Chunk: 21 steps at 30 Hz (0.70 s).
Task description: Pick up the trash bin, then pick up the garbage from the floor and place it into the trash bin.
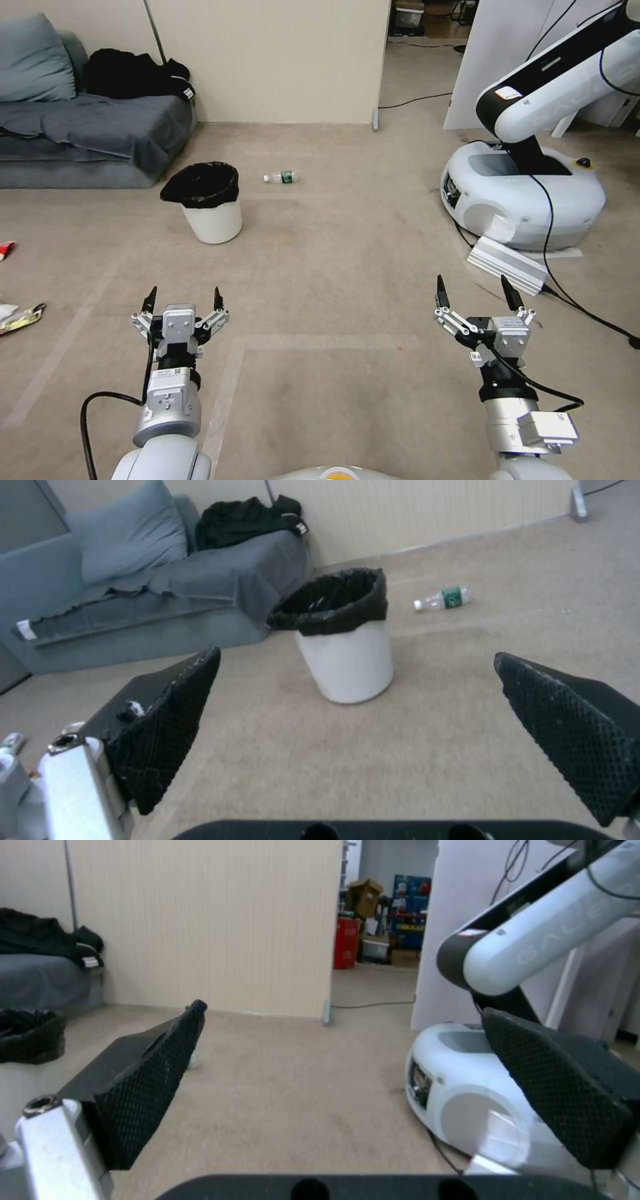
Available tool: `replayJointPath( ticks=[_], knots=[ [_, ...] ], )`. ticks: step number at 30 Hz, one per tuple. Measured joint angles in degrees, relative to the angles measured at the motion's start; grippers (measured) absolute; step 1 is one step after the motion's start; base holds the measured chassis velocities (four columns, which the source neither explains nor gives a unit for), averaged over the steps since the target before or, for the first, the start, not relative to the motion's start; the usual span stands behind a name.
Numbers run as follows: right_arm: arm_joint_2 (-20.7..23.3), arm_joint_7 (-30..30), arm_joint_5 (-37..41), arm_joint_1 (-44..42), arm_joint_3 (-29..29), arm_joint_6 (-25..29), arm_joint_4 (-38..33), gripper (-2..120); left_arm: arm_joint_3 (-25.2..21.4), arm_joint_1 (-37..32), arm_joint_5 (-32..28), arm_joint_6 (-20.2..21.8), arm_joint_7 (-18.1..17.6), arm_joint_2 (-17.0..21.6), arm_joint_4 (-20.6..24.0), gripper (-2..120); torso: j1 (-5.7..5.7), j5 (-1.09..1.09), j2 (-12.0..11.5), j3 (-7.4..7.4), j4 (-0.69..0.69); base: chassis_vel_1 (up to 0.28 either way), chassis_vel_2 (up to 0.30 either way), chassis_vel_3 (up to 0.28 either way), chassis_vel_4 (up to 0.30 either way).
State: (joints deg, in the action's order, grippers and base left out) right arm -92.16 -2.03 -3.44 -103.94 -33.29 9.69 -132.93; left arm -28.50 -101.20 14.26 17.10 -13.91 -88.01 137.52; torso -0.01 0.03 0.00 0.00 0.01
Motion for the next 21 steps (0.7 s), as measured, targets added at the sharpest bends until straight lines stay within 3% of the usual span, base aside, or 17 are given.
replayJointPath(
  ticks=[21],
  knots=[
    [0.03,-0.18,0.04,0.10,0.09,-0.16,0.10,100,-0.09,-0.35,0.64,0.07,-0.35,-0.16,-0.31,100,0.00,-0.01,0.00,0.00,0.00,-0.238,0.242,0.235,-0.243]
  ],
)
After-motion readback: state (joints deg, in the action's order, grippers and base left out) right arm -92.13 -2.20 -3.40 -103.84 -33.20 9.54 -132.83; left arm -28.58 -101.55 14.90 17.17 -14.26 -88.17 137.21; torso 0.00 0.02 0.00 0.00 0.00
